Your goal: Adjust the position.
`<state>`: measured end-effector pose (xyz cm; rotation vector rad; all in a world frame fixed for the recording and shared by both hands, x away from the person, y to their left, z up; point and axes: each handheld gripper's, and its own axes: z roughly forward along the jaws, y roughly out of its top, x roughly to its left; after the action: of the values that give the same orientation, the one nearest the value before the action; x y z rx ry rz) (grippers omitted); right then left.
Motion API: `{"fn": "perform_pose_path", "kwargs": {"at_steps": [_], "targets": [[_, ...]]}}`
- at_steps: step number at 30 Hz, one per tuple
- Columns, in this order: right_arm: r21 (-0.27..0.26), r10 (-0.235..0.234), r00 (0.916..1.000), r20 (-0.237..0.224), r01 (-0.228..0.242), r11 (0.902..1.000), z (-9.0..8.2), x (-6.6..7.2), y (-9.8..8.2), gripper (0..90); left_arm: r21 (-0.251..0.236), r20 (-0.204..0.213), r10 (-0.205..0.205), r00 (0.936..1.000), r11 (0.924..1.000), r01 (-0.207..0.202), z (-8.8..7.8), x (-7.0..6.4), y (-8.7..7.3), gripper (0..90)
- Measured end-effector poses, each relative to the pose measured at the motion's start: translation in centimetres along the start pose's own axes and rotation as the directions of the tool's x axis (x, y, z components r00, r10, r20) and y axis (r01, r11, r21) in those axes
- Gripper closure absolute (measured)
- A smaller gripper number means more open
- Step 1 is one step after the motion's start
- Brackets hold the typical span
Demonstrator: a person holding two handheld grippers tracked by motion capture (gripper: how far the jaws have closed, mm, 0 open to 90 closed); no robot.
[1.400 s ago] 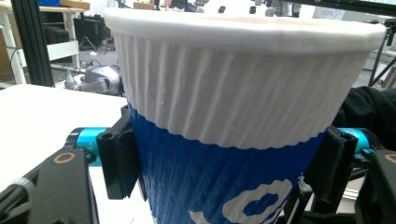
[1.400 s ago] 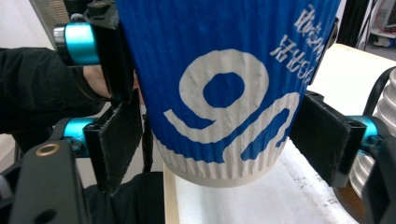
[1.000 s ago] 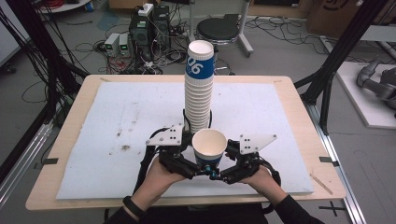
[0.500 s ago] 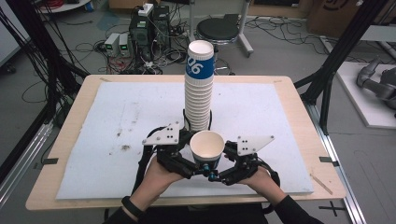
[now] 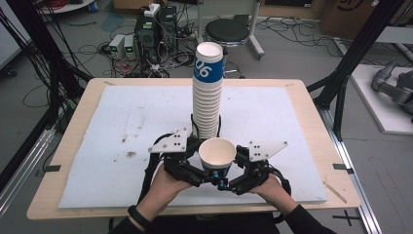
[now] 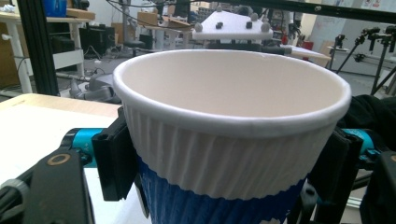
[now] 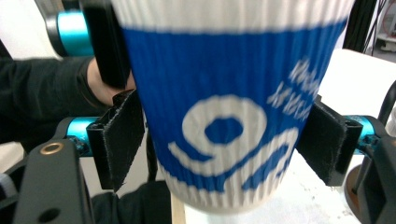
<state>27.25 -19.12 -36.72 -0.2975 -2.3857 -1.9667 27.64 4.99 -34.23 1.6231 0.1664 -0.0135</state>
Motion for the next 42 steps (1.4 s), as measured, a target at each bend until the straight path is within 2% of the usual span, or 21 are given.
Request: {"fn": "perform_pose_path", "kwargs": {"at_steps": [5,17,32,37,39,42], "targets": [[-0.004,-0.001,1.0,-0.002,0.001,1.0,-0.12,0.02,0.04,27.4,0.001,0.002,0.0,1.0,1.0,0.0,0.17,-0.08,-0.1,23.0],[0.017,-0.019,0.9998,0.003,0.019,0.9997,-0.06,0.01,-0.04,27.5,-0.009,-0.003,-0.006,1.0,0.9999,0.006,-0.06,-0.17,0.2,18.2],[0.024,-0.026,0.9997,0.003,0.026,0.9994,0.01,0.01,-0.08,27.7,-0.014,0.0,-0.005,1.0,0.9999,0.005,-0.27,-0.13,0.37,20.1],[0.025,-0.023,0.9997,-0.002,0.023,0.9994,-0.04,0.02,-0.05,26.6,-0.014,0.002,0.001,1.0,0.9999,-0.001,-0.33,-0.16,0.41,20.8],[0.031,-0.023,0.9997,0.0,0.023,0.9993,0.01,-0.02,-0.07,21.1,-0.024,0.011,-0.004,0.9999,0.9997,0.004,-0.43,-0.13,0.46,20.9],[0.036,-0.026,0.9997,-0.001,0.026,0.999,0.08,-0.03,-0.1,20.9,-0.022,0.005,0.001,1.0,0.9998,-0.001,-0.61,-0.03,0.52,21.0]]}}
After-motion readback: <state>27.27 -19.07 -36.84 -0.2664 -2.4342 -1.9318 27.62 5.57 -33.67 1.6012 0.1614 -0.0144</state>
